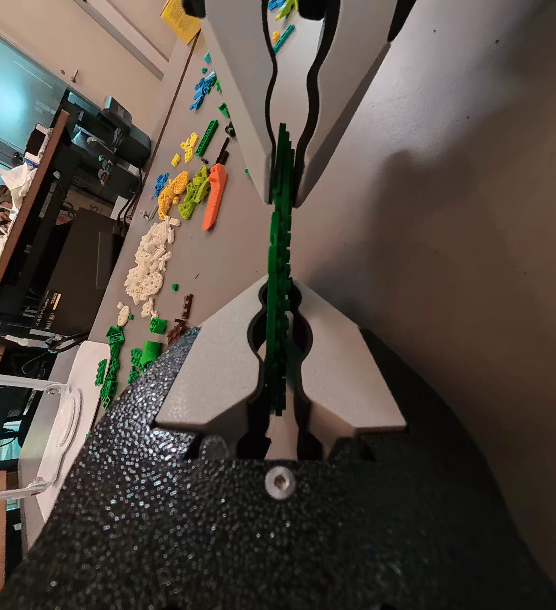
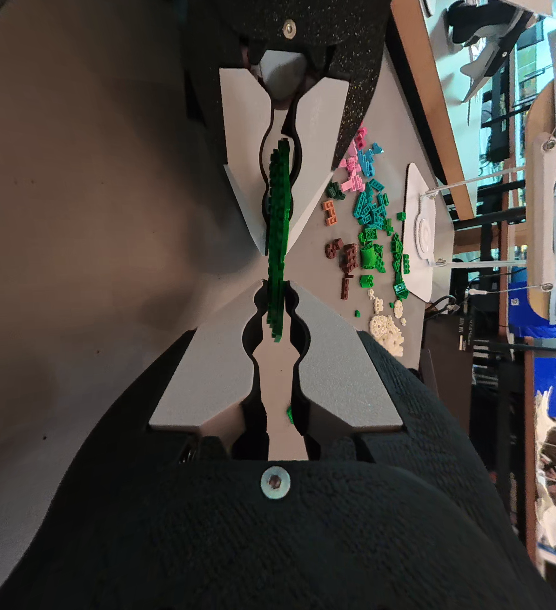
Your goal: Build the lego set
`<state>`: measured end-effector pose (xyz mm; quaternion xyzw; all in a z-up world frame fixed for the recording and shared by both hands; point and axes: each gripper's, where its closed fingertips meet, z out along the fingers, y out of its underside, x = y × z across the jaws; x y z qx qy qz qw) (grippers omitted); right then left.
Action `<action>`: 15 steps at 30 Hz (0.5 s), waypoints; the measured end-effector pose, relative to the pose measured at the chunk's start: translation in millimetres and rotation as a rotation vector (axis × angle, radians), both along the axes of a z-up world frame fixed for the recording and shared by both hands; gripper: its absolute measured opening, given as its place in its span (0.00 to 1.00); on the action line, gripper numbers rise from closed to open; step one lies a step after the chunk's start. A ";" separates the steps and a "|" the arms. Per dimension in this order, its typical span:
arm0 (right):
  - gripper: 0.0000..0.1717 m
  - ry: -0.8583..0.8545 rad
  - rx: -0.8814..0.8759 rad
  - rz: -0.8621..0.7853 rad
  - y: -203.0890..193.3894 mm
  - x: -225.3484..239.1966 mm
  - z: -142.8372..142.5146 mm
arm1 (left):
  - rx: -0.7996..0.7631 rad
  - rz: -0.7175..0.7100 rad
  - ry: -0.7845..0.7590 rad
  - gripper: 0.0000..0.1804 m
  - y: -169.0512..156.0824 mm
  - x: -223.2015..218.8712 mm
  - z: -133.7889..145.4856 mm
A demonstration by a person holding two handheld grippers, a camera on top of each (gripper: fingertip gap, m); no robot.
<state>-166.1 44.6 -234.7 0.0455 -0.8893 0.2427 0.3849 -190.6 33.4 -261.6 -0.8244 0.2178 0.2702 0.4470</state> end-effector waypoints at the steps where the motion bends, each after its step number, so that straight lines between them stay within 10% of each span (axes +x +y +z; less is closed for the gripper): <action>1: 0.04 -0.002 -0.002 -0.005 -0.2 -0.6 -0.1 | -0.001 0.003 0.000 0.04 -0.3 -0.7 -0.3; 15: 0.15 0.083 0.040 -0.080 2.9 -12.7 2.2 | -0.025 0.036 0.015 0.04 -0.8 -6.2 -3.1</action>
